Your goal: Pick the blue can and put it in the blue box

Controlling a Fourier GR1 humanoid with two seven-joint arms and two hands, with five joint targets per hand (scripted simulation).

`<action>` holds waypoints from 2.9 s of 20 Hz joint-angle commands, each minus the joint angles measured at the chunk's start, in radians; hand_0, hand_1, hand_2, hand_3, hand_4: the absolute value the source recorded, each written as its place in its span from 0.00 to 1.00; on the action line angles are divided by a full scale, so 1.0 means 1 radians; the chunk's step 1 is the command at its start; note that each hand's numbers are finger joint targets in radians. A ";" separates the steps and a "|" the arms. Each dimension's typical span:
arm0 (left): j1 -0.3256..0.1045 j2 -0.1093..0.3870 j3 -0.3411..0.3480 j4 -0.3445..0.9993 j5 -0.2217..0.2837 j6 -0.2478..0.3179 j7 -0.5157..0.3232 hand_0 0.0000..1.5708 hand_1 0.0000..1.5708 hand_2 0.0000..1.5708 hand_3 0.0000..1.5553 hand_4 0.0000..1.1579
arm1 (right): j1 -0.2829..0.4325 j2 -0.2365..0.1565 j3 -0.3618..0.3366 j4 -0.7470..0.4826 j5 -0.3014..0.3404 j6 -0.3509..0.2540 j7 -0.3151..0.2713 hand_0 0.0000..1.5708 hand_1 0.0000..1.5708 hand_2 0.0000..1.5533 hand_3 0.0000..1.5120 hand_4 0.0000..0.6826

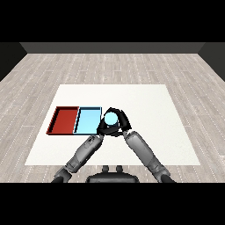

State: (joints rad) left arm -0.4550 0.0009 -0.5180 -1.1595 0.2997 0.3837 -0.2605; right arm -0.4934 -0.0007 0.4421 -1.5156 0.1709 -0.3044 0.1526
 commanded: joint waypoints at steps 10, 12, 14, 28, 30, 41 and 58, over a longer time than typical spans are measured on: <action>0.000 -0.001 -0.013 0.003 0.017 0.114 -0.038 1.00 1.00 1.00 0.95 0.99 | 0.001 0.000 -0.001 -0.033 -0.026 -0.015 0.039 0.96 0.96 0.94 0.91 0.82; -0.025 -0.001 -0.017 -0.005 0.038 0.133 -0.011 1.00 1.00 1.00 0.95 0.99 | 0.016 0.000 0.005 0.006 -0.090 -0.022 -0.052 0.95 0.95 0.93 0.91 0.81; 0.031 -0.001 0.001 -0.038 -0.001 0.138 -0.012 1.00 1.00 0.99 0.95 0.98 | 0.012 0.000 -0.009 -0.046 -0.099 -0.010 0.017 0.91 0.91 0.89 0.86 0.55; 0.070 -0.001 0.043 -0.046 -0.075 0.138 -0.043 1.00 1.00 1.00 0.96 0.98 | 0.031 -0.015 -0.072 -0.031 -0.064 0.114 -0.011 0.00 0.00 0.00 0.00 0.00; 0.067 -0.001 0.029 0.038 -0.039 0.115 -0.146 1.00 1.00 1.00 0.96 0.98 | 0.001 0.000 -0.093 -0.013 -0.077 0.079 0.003 0.00 0.00 0.00 0.00 0.00; 0.099 0.117 0.130 -0.040 -0.124 0.076 0.008 1.00 1.00 1.00 0.95 0.97 | 0.261 -0.049 -0.228 -0.183 -0.202 0.109 -0.106 0.00 0.00 0.00 0.00 0.00; -0.166 0.361 0.194 0.522 -0.366 0.117 0.356 0.78 0.78 0.70 0.54 0.82 | 0.265 -0.022 -0.335 -0.060 -0.290 0.130 -0.163 0.00 0.00 0.00 0.00 0.00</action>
State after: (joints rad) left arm -0.5719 0.3001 -0.2801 -0.7782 0.0325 0.4718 -0.0036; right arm -0.2259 -0.0238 0.1224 -1.5972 -0.1103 -0.1735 -0.0104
